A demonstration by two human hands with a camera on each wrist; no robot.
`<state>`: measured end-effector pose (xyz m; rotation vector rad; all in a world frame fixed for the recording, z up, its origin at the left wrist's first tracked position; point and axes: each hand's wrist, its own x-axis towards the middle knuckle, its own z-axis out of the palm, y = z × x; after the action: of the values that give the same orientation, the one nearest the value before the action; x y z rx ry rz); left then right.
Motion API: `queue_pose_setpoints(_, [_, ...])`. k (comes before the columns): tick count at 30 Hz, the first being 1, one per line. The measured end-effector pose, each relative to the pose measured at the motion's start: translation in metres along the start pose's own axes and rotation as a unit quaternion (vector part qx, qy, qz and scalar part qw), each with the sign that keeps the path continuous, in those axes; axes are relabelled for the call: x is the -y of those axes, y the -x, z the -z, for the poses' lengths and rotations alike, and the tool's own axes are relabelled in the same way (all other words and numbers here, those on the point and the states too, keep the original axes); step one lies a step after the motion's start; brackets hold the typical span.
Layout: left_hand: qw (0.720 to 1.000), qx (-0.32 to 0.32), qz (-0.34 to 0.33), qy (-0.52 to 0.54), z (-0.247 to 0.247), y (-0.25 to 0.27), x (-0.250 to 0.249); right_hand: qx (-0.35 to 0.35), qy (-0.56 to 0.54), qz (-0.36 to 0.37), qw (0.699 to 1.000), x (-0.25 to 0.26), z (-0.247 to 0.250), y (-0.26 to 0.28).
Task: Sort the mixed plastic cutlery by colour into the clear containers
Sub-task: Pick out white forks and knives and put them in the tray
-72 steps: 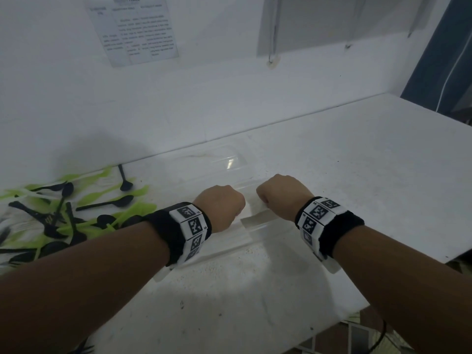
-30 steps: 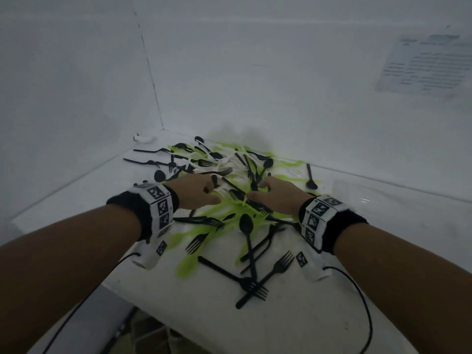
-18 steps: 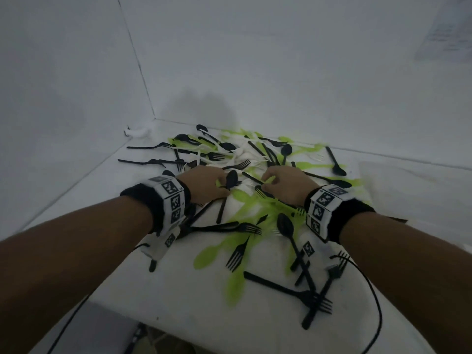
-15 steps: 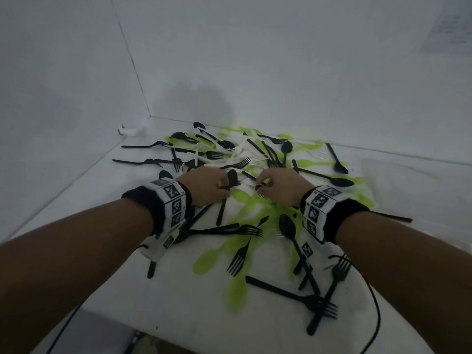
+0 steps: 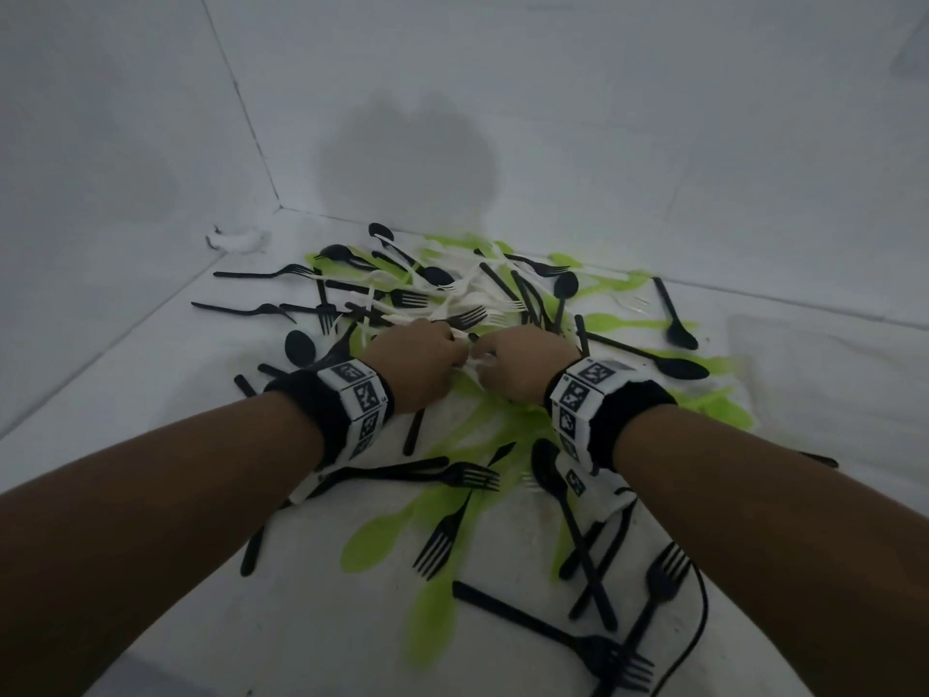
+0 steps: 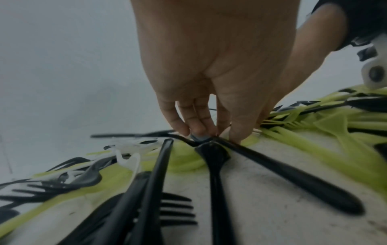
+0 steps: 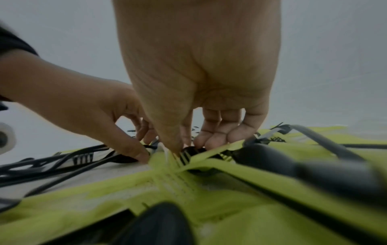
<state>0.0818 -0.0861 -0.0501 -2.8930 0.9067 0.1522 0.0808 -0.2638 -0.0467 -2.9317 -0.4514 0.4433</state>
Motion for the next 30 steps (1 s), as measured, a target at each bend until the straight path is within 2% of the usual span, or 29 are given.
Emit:
queue_pose_setpoints(5, [0.998,-0.051,-0.037,-0.002,-0.008,-0.007,0.011,-0.025,0.023,-0.023,0.999,0.007,0.001,-0.005])
queue_pose_setpoints(8, [0.991,-0.096,-0.055,0.082,-0.008,-0.003,0.022,-0.034,0.003,-0.042,0.999,0.003,0.004,-0.004])
queue_pose_setpoints(12, [0.962,-0.161,-0.044,0.215,0.007,0.004,0.037,-0.065,-0.02,-0.083,0.994,-0.001,0.008,0.001])
queue_pose_setpoints(14, [0.929,-0.182,-0.026,0.321,0.017,0.006,0.043,-0.1,-0.033,-0.097,0.99,0.003,0.01,0.003])
queue_pose_setpoints(18, [0.813,-0.162,0.068,0.556,0.031,0.013,0.056,-0.197,-0.019,-0.129,0.972,0.017,0.013,0.0])
queue_pose_setpoints(20, [0.762,-0.16,0.097,0.62,0.033,0.014,0.064,-0.232,-0.029,-0.133,0.963,0.025,0.017,-0.003])
queue_pose_setpoints(21, [0.748,-0.158,0.099,0.637,0.033,0.015,0.067,-0.229,-0.052,-0.133,0.963,0.029,0.02,-0.004])
queue_pose_setpoints(23, [0.745,-0.151,0.09,0.644,0.034,0.018,0.073,-0.219,-0.124,-0.139,0.958,0.035,0.026,-0.007])
queue_pose_setpoints(25, [0.758,-0.149,0.076,0.631,0.032,0.022,0.079,-0.245,-0.194,-0.135,0.94,0.039,0.029,-0.01])
queue_pose_setpoints(28, [0.78,-0.15,0.056,0.605,0.029,0.029,0.09,-0.305,-0.274,-0.136,0.902,0.044,0.03,-0.015])
queue_pose_setpoints(30, [0.79,-0.15,0.045,0.593,0.028,0.031,0.098,-0.367,-0.312,-0.134,0.866,0.049,0.033,-0.018])
